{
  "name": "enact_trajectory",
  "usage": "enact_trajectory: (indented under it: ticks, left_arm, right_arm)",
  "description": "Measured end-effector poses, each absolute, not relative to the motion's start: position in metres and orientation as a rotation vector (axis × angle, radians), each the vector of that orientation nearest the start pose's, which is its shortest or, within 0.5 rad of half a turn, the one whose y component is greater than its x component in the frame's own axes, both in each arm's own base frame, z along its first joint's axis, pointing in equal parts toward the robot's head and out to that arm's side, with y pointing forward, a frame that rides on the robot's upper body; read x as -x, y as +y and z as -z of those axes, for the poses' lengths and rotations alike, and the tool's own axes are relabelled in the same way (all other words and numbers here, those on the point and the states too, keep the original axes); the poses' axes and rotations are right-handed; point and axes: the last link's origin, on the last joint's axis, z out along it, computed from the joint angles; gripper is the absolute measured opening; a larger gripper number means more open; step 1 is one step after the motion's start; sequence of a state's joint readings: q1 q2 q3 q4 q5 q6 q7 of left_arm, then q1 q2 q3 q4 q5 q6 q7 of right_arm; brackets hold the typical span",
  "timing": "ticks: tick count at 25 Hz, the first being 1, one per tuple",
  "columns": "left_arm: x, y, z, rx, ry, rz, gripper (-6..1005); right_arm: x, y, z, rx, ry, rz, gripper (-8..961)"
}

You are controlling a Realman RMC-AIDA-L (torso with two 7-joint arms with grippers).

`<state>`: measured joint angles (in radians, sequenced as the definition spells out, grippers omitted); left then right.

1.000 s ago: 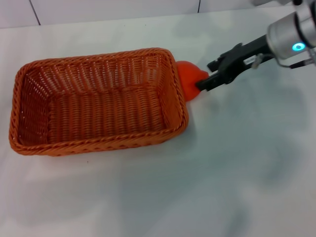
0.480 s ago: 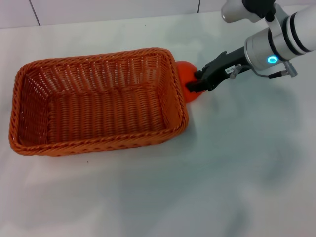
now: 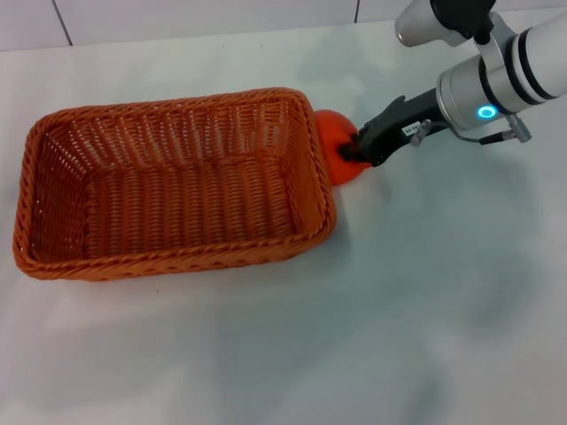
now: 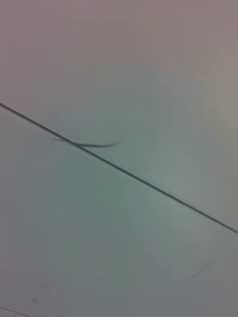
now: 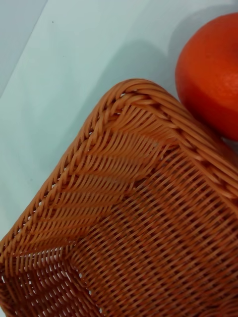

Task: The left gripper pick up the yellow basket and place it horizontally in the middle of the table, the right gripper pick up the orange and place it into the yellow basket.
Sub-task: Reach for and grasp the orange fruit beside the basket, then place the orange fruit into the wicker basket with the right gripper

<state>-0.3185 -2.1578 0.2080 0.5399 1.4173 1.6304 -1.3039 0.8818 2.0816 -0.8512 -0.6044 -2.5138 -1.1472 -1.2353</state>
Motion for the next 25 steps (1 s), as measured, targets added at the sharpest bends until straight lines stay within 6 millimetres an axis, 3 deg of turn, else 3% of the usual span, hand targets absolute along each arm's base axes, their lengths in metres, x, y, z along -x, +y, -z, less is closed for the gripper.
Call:
enact_trajectory:
  ticks: [10,21,25]
  left_arm:
    - [0.327,0.28,-0.084,1.61,-0.759,1.406,811]
    - [0.327,0.281,-0.087,1.599,-0.769,1.422,810]
    - [0.326,0.281,-0.087,1.599,-0.767,1.423,810]
  right_arm:
    - [-0.219,0.426,0.027,-0.897,2.937,-0.615,75]
    - [-0.228,0.435,-0.024,-1.273,3.145,-0.902,63]
    - [-0.214,0.431,-0.033,-1.365,3.342,-0.939,71]
